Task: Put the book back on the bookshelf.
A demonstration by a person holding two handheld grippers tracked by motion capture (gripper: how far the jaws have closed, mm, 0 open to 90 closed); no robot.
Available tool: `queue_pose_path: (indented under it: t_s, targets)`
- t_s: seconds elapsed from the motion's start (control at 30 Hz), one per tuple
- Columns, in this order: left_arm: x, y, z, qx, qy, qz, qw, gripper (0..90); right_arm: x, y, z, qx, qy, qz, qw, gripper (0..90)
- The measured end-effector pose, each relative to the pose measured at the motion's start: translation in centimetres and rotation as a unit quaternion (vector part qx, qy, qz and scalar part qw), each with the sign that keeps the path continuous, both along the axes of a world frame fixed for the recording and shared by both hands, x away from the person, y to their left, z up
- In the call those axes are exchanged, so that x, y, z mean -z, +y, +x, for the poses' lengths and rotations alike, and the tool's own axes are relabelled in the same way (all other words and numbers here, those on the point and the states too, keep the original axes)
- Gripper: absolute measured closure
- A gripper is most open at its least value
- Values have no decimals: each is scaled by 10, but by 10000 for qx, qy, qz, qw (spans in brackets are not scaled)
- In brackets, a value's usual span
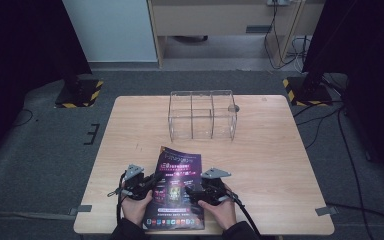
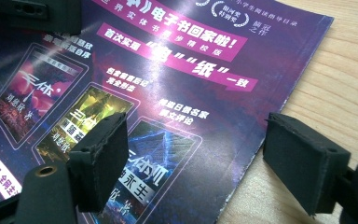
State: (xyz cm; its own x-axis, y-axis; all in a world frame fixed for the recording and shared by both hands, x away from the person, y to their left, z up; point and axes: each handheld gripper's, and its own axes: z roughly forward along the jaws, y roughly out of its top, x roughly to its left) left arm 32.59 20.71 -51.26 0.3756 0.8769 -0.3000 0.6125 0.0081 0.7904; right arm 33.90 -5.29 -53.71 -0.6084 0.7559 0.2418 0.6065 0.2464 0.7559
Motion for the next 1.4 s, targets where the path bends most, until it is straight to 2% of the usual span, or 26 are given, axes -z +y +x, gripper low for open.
queue_pose_path:
  t_s: [0.1,0.2,0.23,0.27,0.33,0.43,0.6,0.7,0.73,0.77,0.8,0.9,1.13,1.3,1.4]
  targets:
    - [-5,-6,-4,-19,-142,202,9997,832,0,-2,1,-47,16,27,10000,197]
    - [-8,-8,-7,-20,-228,195,9995,836,0,-3,1,-77,-69,-17,9999,187]
    - [-12,-10,-9,-2,-318,213,9993,837,-1,-5,0,-67,-229,-51,9997,184]
    - [-13,-11,-10,-2,-364,206,9991,838,-2,-6,0,-65,-284,-64,9996,180]
    - [-15,-12,-12,-13,-407,209,9990,839,-3,-7,0,-77,-337,-45,9994,179]
    - [-21,-13,-16,-46,-599,141,9981,840,-6,-11,1,-70,-415,88,9991,178]
    - [-28,-12,-19,-58,-768,133,9969,841,-6,-14,4,-37,-371,144,9992,178]
    - [-35,-12,-23,-69,-953,89,9954,841,-7,-17,7,-67,-302,281,9991,178]
    - [-35,-12,-23,-69,-953,89,9954,841,-7,-17,7,-67,-302,281,9991,178]
    - [-39,-11,-26,-64,-1054,78,9944,841,-8,-19,8,-98,-285,336,9990,178]
    - [-39,-11,-26,-64,-1054,78,9944,841,-8,-19,8,-98,-285,336,9990,178]
    - [-44,-11,-30,-63,-1211,78,9926,841,-12,-20,11,-135,-271,536,9981,179]
    - [-48,-11,-32,-59,-1321,62,9912,841,-13,-17,13,-249,-193,633,9975,189]
    - [-51,-12,-34,-35,-1397,56,9902,841,-11,-13,15,-444,-146,641,9968,188]
    - [-53,-13,-35,-16,-1429,55,9897,841,-8,-10,16,-511,-28,665,9965,187]
